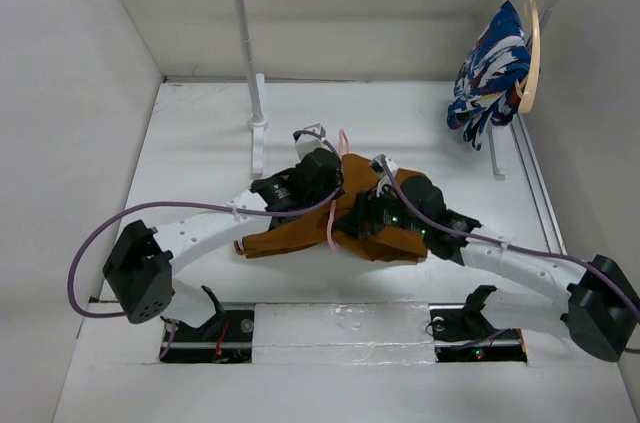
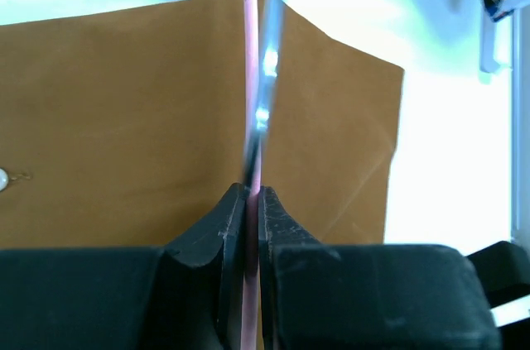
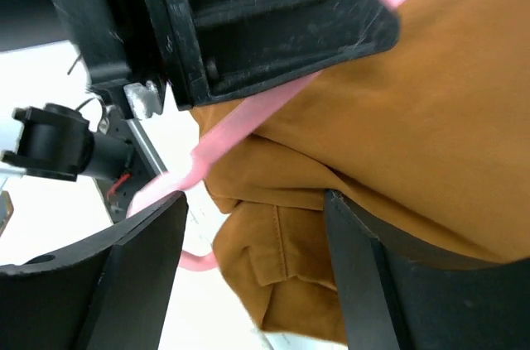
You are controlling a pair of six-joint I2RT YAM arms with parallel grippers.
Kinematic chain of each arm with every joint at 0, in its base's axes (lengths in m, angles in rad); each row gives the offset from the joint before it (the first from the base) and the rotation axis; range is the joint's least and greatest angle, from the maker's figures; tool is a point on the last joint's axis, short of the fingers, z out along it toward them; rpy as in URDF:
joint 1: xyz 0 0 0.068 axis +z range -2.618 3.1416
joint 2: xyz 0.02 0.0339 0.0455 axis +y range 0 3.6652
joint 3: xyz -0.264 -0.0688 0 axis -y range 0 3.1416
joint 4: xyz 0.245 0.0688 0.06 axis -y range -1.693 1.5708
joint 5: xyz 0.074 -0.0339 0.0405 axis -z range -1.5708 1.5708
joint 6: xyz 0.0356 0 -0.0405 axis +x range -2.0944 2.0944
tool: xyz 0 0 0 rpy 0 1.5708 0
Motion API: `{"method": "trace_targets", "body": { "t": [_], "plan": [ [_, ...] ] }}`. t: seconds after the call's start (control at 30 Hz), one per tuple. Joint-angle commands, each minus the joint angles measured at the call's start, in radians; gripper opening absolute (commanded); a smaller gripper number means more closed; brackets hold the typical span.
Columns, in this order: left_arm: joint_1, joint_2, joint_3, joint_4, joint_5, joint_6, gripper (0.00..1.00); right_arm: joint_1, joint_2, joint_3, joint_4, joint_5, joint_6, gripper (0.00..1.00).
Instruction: Place the trousers on the hanger
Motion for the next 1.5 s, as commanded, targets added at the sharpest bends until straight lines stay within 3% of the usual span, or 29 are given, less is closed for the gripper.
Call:
{"method": "trace_targets", "body": {
  "t": [0.0, 0.13, 0.4, 0.7, 0.8, 0.87, 0.9, 1.0, 1.03, 1.27, 1.3, 1.33, 1.4, 1.47],
  "plan": [
    [-0.024, -0.094, 0.018, 0.084, -0.049, -0.023, 0.00, -0.002, -0.108, 0.098, -0.077, 0.065, -0.030, 0.72],
    [-0.024, -0.113, 0.005, 0.104, -0.076, -0.009, 0.00, -0.002, -0.168, 0.173, -0.235, 0.047, -0.085, 0.82],
    [-0.033, -0.109, 0.020, 0.130, -0.084, -0.031, 0.00, 0.010, -0.026, 0.170, -0.037, -0.015, 0.017, 0.83],
    [-0.033, -0.140, 0.034, 0.127, -0.061, -0.060, 0.00, 0.052, 0.060, 0.129, 0.110, 0.022, 0.103, 0.73],
    [-0.033, -0.153, 0.044, 0.124, -0.047, -0.064, 0.00, 0.052, 0.092, 0.092, 0.191, 0.022, 0.129, 0.62],
    [-0.033, -0.163, 0.061, 0.118, -0.043, -0.061, 0.00, 0.061, 0.106, 0.065, 0.264, 0.022, 0.171, 0.49],
    [-0.033, -0.167, 0.069, 0.116, -0.038, -0.058, 0.00, 0.061, 0.111, 0.036, 0.341, 0.016, 0.181, 0.32],
    [-0.033, -0.175, 0.101, 0.107, -0.027, -0.049, 0.00, 0.061, 0.119, 0.015, 0.438, 0.010, 0.215, 0.19],
    [-0.033, -0.176, 0.110, 0.106, -0.024, -0.045, 0.00, 0.061, 0.119, 0.015, 0.462, 0.001, 0.218, 0.10],
    [0.010, -0.166, 0.202, 0.109, 0.054, 0.015, 0.00, 0.047, 0.040, 0.110, 0.416, -0.012, 0.220, 0.00],
    [0.032, -0.160, 0.254, 0.109, 0.078, 0.067, 0.12, 0.029, 0.013, 0.156, 0.376, -0.022, 0.203, 0.00],
    [0.033, -0.160, 0.255, 0.109, 0.079, 0.068, 0.12, 0.029, 0.013, 0.156, 0.361, -0.022, 0.203, 0.00],
    [0.055, -0.163, 0.303, 0.119, 0.108, 0.110, 0.31, -0.010, -0.007, 0.187, 0.327, -0.039, 0.191, 0.00],
    [0.056, -0.153, 0.407, 0.094, 0.112, 0.181, 0.62, -0.074, -0.010, 0.245, 0.302, -0.082, 0.186, 0.00]
  ]
}}
